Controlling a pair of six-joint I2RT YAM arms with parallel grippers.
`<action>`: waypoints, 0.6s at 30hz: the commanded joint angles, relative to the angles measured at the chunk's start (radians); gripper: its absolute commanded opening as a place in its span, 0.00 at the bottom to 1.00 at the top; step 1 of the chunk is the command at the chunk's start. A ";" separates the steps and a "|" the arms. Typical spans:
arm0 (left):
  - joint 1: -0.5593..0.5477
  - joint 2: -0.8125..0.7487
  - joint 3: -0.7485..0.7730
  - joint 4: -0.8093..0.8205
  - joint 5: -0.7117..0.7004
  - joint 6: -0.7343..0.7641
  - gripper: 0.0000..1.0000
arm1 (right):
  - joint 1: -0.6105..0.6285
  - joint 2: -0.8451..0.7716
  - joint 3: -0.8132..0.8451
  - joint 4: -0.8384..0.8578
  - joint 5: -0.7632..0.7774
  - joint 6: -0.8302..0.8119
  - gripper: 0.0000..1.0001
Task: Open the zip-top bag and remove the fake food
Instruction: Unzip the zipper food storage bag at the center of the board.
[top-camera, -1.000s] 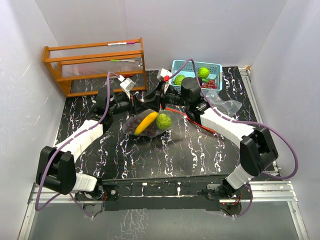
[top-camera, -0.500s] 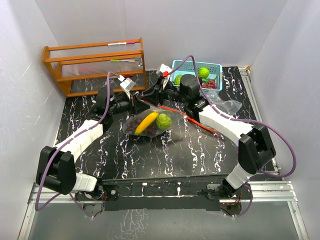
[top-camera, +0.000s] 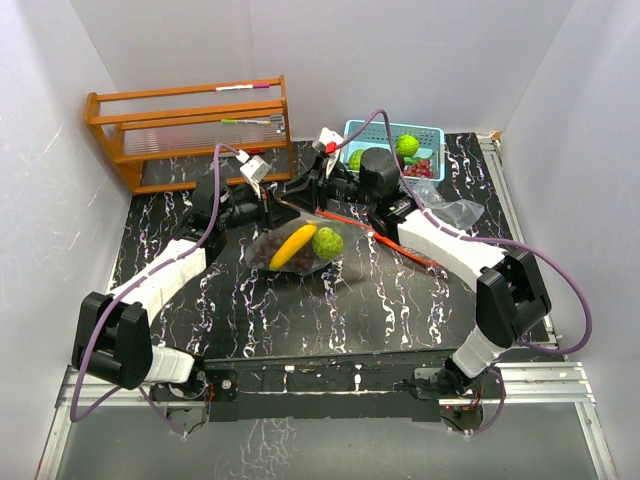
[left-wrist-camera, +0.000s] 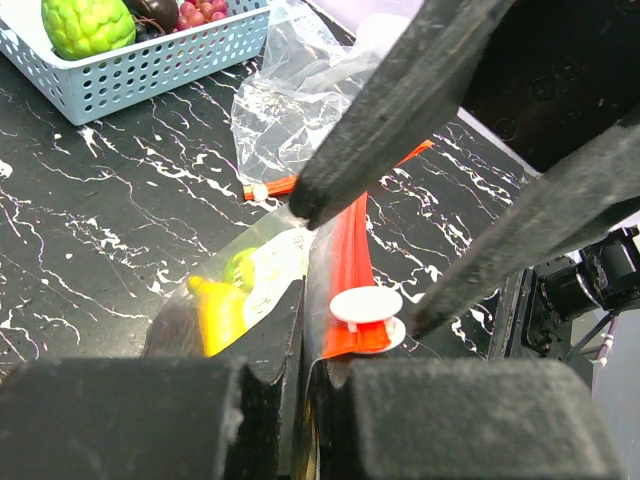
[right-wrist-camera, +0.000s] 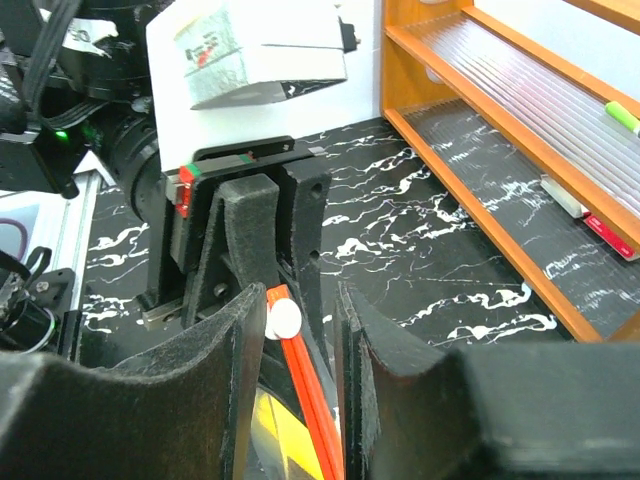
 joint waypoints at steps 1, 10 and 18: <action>0.002 -0.013 0.043 0.035 0.035 -0.008 0.00 | 0.005 -0.060 0.019 0.071 -0.050 0.025 0.35; 0.001 -0.021 0.043 0.025 0.029 -0.006 0.00 | 0.008 -0.031 0.000 0.071 -0.068 0.030 0.35; 0.002 -0.020 0.046 0.026 0.029 -0.006 0.00 | 0.008 -0.018 -0.027 0.068 -0.058 0.026 0.35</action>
